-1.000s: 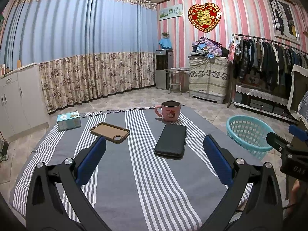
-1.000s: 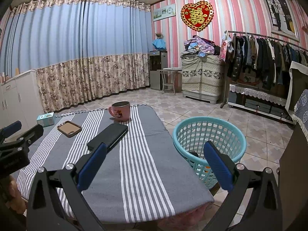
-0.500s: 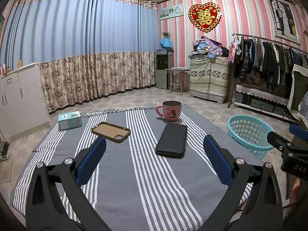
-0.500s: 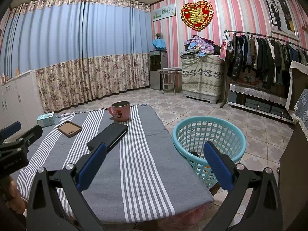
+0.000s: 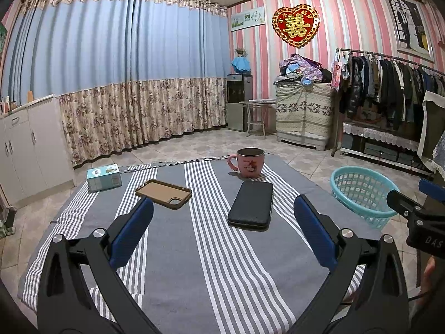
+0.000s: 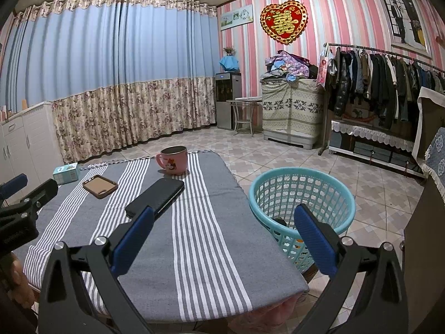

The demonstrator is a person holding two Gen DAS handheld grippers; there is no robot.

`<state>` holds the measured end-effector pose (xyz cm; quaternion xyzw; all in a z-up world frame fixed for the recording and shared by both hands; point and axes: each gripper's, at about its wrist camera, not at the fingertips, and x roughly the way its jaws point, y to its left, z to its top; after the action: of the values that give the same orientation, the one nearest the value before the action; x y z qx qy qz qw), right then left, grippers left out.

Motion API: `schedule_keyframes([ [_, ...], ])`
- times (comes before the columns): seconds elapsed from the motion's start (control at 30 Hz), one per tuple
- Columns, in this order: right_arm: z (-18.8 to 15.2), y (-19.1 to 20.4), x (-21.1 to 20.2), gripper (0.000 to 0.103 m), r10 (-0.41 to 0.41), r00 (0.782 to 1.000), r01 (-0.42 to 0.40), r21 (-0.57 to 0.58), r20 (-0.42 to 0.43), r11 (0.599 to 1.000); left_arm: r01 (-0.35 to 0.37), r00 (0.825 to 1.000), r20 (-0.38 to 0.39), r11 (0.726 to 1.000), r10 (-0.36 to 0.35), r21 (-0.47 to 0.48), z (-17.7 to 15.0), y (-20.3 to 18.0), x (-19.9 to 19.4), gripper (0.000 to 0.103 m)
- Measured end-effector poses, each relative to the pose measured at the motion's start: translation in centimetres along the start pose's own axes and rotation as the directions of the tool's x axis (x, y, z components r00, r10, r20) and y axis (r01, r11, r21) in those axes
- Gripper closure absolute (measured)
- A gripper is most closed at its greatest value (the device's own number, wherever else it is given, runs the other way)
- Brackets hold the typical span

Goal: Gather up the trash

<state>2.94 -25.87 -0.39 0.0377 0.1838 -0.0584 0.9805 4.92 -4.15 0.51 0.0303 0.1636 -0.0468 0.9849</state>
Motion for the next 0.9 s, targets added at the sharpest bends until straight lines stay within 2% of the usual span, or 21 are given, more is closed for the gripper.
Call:
schedule_keyframes([
  [0.9,-0.23,0.14,0.16,0.005,0.001,1.000,-0.001,0.004,-0.001,1.000,-0.005,1.000,-0.007,1.000,0.005,-0.003,0.03,0.13,-0.01,0.005],
])
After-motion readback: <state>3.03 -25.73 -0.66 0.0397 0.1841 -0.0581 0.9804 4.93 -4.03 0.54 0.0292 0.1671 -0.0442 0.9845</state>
